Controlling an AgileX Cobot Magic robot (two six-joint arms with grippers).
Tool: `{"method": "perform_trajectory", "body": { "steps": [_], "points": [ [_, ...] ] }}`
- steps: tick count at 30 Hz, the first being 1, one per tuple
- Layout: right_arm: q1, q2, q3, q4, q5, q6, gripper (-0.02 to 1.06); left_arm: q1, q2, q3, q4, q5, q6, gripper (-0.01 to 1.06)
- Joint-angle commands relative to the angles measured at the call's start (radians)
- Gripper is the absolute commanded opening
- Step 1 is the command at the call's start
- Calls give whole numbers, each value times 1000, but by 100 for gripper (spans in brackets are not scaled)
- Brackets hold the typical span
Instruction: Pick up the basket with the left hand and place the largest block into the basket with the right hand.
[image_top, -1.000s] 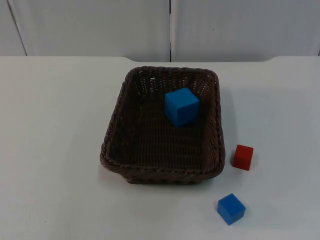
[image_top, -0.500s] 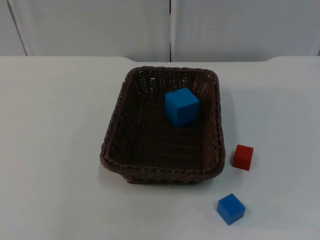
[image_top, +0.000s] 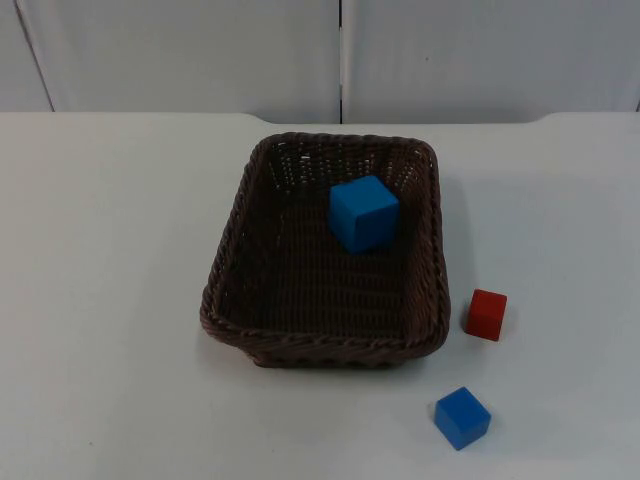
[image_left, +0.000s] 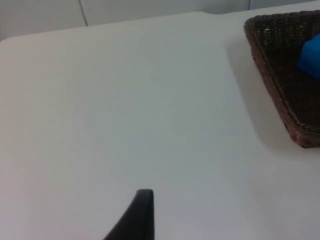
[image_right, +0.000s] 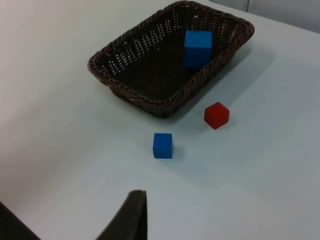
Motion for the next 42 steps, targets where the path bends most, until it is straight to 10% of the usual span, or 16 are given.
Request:
{"method": "perform_trajectory", "body": {
  "steps": [1, 23, 42],
  "points": [
    [1, -3, 7, 0, -4, -17, 105, 20, -5, 4, 5, 3, -9, 105],
    [-1, -3, 7, 7, -4, -17, 105, 165, -5, 4, 5, 3, -9, 105],
    [-276, -3, 7, 7, -4, -17, 105, 165, -5, 4, 5, 3, -9, 105]
  ]
}}
